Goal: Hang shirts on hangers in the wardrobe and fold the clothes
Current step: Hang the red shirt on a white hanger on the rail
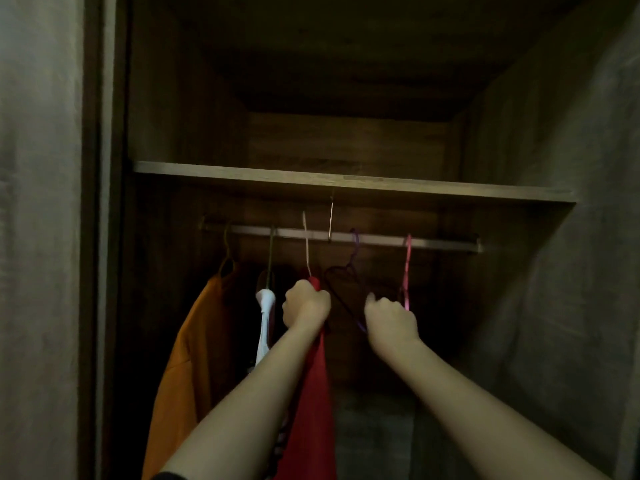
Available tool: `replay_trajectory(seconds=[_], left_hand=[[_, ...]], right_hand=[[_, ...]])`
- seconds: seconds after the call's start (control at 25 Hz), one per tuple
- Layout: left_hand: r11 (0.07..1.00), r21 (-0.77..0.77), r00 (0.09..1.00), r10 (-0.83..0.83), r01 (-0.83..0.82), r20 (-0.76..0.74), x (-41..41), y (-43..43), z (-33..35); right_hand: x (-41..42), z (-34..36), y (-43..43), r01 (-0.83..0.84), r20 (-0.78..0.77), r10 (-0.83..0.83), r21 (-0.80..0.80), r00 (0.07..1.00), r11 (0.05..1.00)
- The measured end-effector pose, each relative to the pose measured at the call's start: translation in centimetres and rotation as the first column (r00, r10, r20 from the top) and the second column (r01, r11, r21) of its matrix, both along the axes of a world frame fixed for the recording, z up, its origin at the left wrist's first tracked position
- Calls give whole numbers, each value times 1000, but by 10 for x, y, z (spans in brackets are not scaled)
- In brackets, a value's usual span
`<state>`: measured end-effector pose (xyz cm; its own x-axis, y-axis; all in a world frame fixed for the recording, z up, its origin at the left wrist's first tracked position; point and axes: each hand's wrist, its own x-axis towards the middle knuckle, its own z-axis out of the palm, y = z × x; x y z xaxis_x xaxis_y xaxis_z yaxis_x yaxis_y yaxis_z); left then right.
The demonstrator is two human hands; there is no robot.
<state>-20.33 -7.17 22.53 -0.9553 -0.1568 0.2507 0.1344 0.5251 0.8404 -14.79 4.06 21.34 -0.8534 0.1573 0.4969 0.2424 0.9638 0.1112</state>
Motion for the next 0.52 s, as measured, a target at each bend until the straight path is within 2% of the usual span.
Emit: replay_trajectory(seconds=[0.12,0.36,0.52], left_hand=[[1000,-5,997,11,-11,73,-1,21,-20],[993,118,995,-26,14,96,-1,46,-34],[995,43,990,-93,89,107,7,31,-35]], right_hand=[[4,1,3,-24,-6,24,-29,1000,999],[12,3,9,-51,-6,50,-69,999,996],[24,1,11,-100,-70,94,-80,993,992]])
